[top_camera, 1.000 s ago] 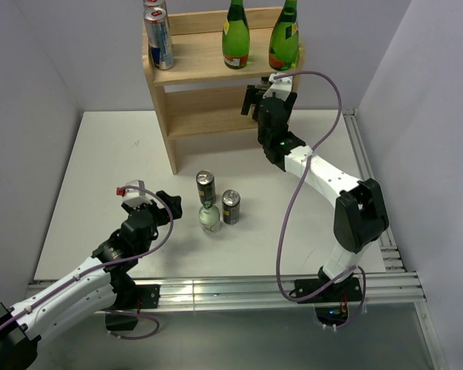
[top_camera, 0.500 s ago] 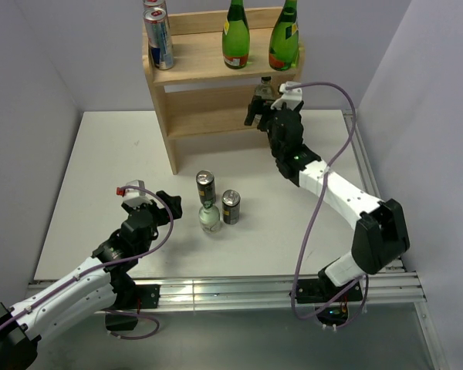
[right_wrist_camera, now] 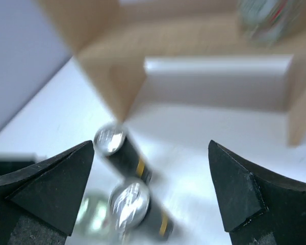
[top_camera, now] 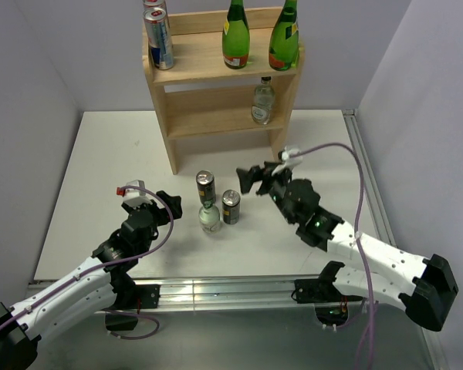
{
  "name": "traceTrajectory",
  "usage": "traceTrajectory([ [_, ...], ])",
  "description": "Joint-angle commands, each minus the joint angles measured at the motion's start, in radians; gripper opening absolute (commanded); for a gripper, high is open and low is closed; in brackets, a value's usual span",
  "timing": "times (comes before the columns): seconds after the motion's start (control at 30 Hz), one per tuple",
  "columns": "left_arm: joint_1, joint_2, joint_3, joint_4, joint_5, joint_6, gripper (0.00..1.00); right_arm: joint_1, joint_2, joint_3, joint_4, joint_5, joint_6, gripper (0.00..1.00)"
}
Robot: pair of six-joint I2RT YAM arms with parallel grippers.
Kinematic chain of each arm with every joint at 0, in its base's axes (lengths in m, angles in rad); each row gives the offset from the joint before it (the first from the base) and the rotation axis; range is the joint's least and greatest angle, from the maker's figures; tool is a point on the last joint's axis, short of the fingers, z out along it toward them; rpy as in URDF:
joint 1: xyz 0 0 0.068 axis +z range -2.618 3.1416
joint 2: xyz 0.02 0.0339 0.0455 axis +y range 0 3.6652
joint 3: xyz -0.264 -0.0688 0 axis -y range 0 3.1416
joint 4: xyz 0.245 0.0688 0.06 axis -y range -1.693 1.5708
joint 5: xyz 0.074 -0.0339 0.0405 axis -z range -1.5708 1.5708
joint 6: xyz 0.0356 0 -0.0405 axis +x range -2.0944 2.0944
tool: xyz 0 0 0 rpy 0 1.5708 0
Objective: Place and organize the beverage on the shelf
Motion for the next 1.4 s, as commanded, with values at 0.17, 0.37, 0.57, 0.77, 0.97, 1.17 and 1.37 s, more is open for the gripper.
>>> traceTrajectory([
  [0.17,-0.003,-0.001,-0.003,0.041,0.007,0.022,0.96,0.146,-0.137,-0.359,0.099,-0.017,0.2,1.0],
  [0.37,-0.003,0.007,-0.001,0.041,0.009,0.023,0.96,0.172,-0.111,-0.426,0.153,-0.002,0.22,1.0],
  [0.57,-0.003,0.004,-0.003,0.043,0.007,0.022,0.96,0.175,0.004,-0.412,0.245,-0.019,0.222,1.0],
  [0.77,-0.005,0.007,-0.001,0.043,0.009,0.023,0.96,0.177,0.175,-0.372,0.355,-0.027,0.213,1.0],
  [0.97,-0.005,0.007,-0.001,0.046,0.009,0.023,0.96,0.177,0.272,-0.322,0.401,-0.033,0.199,1.0],
  [1.17,-0.006,0.01,0.0,0.048,0.01,0.025,0.96,0.177,0.373,-0.274,0.449,-0.019,0.178,1.0],
  [1.37,-0.005,0.009,-0.001,0.048,0.012,0.025,0.96,0.177,0.468,-0.245,0.516,0.016,0.162,1.0],
])
